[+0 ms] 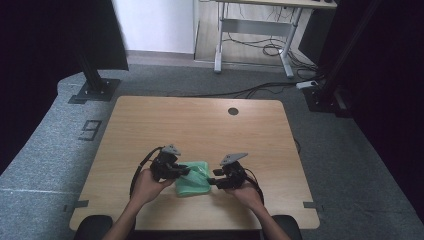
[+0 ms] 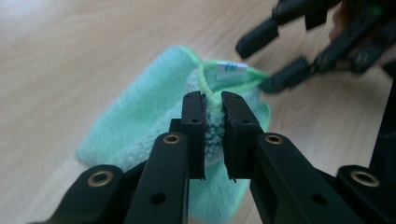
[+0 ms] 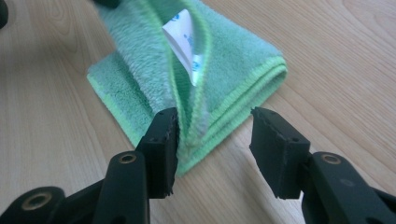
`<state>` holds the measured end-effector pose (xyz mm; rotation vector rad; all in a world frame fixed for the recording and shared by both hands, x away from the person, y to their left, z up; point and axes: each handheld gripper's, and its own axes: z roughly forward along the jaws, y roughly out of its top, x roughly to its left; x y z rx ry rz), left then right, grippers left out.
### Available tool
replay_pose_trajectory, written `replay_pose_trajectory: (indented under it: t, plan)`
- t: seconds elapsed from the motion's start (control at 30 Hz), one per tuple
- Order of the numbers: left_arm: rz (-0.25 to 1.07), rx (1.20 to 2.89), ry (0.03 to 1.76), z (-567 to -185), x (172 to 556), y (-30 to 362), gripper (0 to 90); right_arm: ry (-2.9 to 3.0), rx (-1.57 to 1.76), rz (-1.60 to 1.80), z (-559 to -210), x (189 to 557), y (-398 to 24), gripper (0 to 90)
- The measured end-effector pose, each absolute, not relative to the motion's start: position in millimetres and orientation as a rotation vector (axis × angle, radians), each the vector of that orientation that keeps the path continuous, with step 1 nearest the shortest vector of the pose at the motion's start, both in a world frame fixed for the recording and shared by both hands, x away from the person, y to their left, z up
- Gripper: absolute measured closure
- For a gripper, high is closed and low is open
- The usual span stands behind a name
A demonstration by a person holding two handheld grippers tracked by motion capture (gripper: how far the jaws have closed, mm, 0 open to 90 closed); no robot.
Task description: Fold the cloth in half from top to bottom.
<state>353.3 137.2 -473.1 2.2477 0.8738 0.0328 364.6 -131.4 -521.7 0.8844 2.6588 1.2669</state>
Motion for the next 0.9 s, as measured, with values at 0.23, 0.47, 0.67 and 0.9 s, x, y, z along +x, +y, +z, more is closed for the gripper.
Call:
replay_pose_trajectory:
  t: [0.23,0.47,0.67,0.9]
  plan:
    - [0.021,2.233,0.881,-484.4,327.9,147.7,64.8,2.635,0.908,1.263,-517.9,364.6,-142.6,47.7]
    - [0.110,2.188,0.859,-466.8,320.7,162.8,38.3,2.578,0.945,1.270,-512.8,371.4,-148.0,41.4]
    - [0.183,2.158,0.939,-472.0,340.3,169.2,27.5,2.544,0.956,1.275,-508.0,380.4,-136.9,32.3]
    - [0.168,2.195,1.008,-504.2,337.8,164.3,22.0,2.587,0.947,1.219,-525.7,374.9,-115.0,22.6]
